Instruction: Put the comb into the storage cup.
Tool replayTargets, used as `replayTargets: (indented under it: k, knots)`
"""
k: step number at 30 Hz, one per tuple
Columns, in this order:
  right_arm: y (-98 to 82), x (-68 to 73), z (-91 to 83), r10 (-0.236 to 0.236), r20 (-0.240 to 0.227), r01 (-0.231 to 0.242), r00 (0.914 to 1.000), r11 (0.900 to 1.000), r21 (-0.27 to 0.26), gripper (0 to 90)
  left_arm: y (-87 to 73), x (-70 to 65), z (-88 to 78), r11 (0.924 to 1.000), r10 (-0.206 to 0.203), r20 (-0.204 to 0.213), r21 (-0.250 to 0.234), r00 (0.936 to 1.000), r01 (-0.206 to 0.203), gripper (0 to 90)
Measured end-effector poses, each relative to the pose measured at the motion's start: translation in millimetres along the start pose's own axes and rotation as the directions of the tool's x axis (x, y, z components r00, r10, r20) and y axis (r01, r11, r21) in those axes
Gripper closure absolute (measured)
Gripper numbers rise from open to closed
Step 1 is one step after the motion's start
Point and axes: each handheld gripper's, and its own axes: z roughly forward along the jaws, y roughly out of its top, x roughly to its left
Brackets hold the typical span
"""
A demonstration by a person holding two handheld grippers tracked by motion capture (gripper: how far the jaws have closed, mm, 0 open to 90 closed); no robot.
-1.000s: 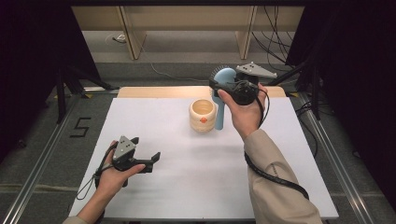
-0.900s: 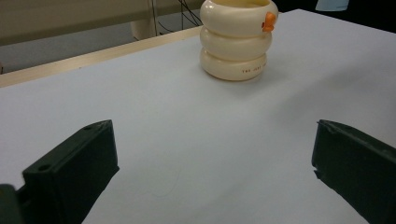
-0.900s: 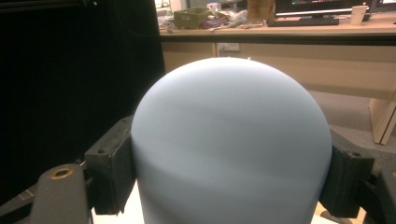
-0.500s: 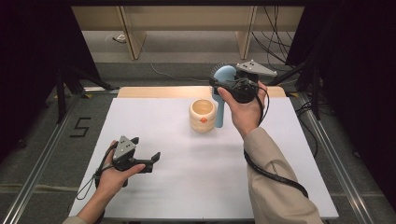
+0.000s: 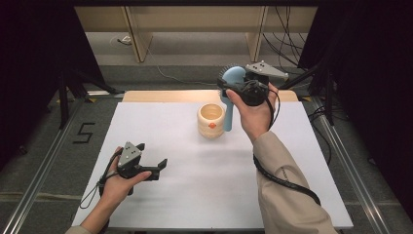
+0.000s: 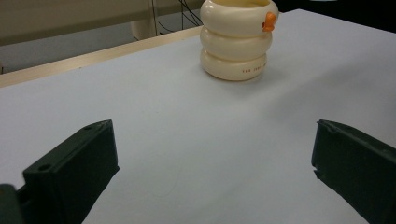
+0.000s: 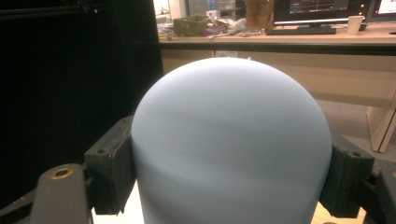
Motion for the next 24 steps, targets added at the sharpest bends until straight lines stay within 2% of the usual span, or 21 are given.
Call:
replayTargets:
  k: [24]
  knots:
    - [7.4,0.3,4.2,-0.004,0.002,0.004,1.0,1.0,-0.017,21.4,0.2,0.0,0.0,1.0,-0.001,0.0,-0.003,1.0,0.001,0.3]
